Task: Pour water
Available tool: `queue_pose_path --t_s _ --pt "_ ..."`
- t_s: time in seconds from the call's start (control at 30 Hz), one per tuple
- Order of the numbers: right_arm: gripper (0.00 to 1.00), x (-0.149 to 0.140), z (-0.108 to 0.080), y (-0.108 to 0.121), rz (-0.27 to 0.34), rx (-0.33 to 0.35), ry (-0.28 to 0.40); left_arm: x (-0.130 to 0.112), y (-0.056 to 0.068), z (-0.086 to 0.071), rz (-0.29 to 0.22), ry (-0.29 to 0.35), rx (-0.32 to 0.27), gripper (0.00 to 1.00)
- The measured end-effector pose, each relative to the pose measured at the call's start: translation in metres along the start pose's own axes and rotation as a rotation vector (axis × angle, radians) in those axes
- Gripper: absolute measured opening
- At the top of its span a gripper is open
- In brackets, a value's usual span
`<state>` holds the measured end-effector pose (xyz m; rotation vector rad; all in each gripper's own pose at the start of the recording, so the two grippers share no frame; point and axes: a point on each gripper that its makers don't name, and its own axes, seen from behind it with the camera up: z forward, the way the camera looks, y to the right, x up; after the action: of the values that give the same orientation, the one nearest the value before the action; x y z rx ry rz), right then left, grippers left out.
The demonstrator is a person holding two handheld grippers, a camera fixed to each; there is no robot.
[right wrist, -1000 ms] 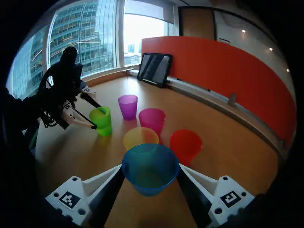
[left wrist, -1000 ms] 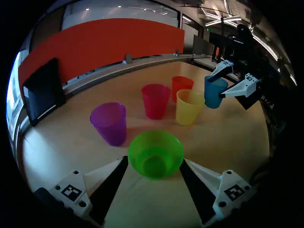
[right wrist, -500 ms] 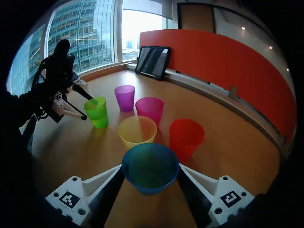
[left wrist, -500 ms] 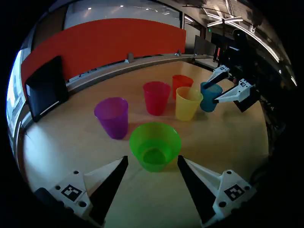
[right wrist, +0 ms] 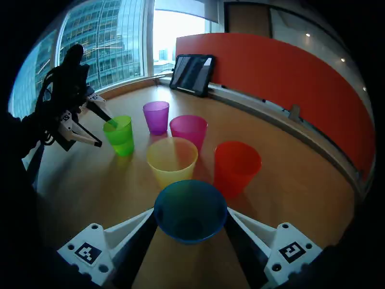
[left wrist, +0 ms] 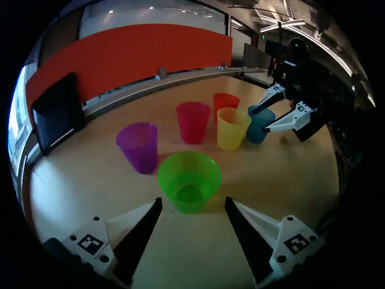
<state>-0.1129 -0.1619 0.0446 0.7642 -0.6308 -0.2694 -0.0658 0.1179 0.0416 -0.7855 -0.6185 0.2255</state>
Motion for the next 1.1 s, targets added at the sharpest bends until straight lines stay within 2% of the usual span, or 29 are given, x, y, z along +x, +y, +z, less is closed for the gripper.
queue_pose_path --t_s 0.23,0.57,1.1 --pt "0.99 -0.001 -0.002 0.001 0.004 -0.005 -0.003 0.000 -0.001 -0.001 -0.002 -0.002 0.002 0.97" --pt "1.00 -0.007 -0.016 -0.003 0.018 -0.016 0.001 -0.005 -0.005 -0.009 -0.010 -0.003 0.018 0.97" --pt "0.99 -0.023 -0.058 -0.003 0.057 -0.081 0.032 -0.014 -0.009 -0.045 -0.036 0.029 0.089 0.97"
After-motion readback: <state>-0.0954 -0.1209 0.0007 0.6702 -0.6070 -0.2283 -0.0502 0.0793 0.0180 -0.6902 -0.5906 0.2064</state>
